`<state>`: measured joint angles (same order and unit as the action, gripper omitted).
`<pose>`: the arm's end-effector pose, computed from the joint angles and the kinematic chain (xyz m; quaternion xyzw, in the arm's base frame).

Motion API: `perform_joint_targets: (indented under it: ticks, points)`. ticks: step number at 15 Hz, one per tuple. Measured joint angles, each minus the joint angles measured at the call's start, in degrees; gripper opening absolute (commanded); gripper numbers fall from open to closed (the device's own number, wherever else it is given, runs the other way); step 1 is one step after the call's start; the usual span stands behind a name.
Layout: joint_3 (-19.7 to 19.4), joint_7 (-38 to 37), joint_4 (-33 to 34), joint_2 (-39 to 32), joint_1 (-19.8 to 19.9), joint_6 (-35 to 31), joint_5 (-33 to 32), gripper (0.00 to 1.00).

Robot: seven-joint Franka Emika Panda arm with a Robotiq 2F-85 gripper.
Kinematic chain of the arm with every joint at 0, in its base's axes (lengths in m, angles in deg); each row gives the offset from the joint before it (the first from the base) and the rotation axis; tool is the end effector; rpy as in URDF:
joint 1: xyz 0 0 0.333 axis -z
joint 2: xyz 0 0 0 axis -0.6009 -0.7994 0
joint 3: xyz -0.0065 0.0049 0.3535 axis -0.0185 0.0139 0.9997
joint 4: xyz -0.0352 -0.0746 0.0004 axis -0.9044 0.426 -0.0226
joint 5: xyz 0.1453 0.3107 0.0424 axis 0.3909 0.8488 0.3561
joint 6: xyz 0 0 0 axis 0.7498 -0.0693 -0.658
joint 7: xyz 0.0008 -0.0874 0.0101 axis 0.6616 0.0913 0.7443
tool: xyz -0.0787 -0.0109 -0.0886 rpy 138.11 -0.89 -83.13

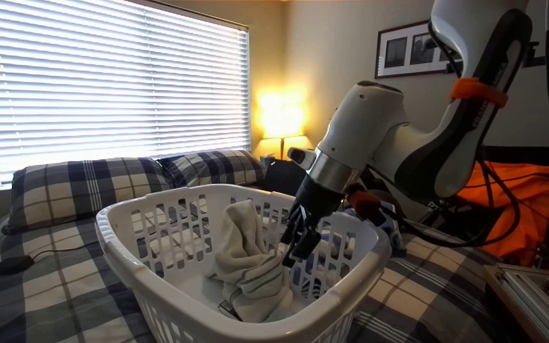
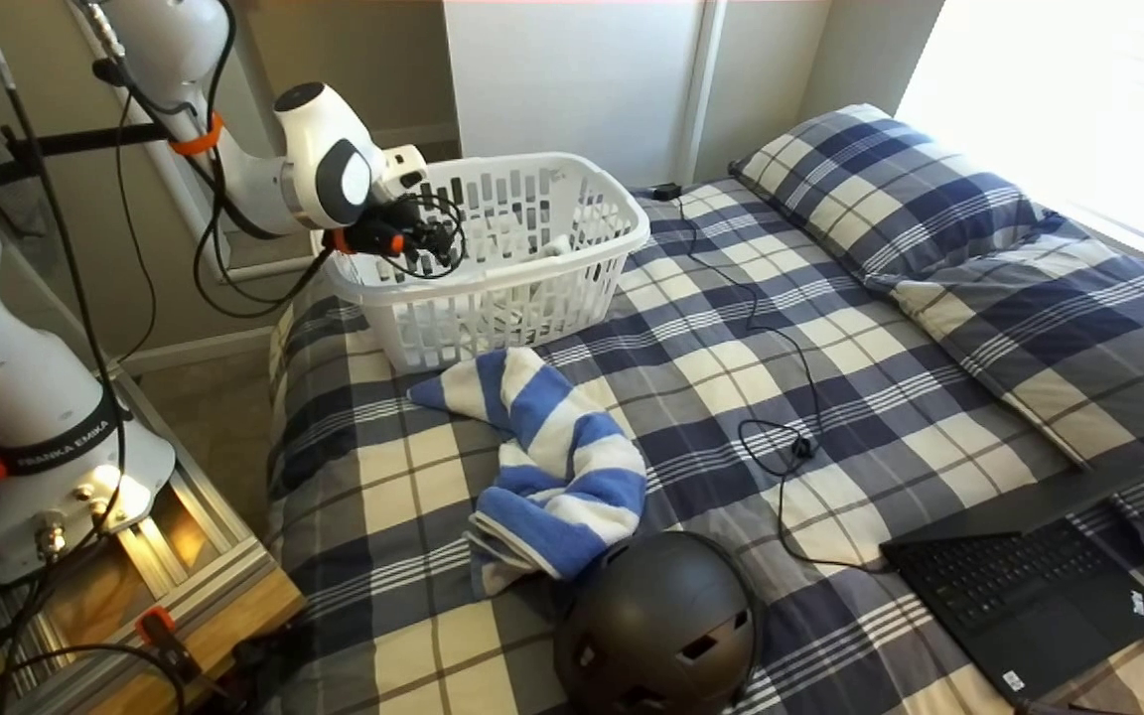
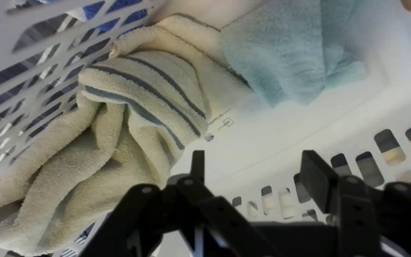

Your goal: Put the blue cloth in the basket

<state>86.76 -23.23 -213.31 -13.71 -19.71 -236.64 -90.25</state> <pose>0.4766 -0.0072 0.3107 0.9583 0.1738 0.2236 0.0388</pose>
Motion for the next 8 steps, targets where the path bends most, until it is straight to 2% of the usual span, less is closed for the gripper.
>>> perform_joint_targets:
  ticks: [3,8]
  points:
    - [6.8,2.1,0.2,2.6,4.9,7.1,6.0,1.0]
    - [17.1,12.3,1.1,9.2,9.3,17.5,27.2,1.0]
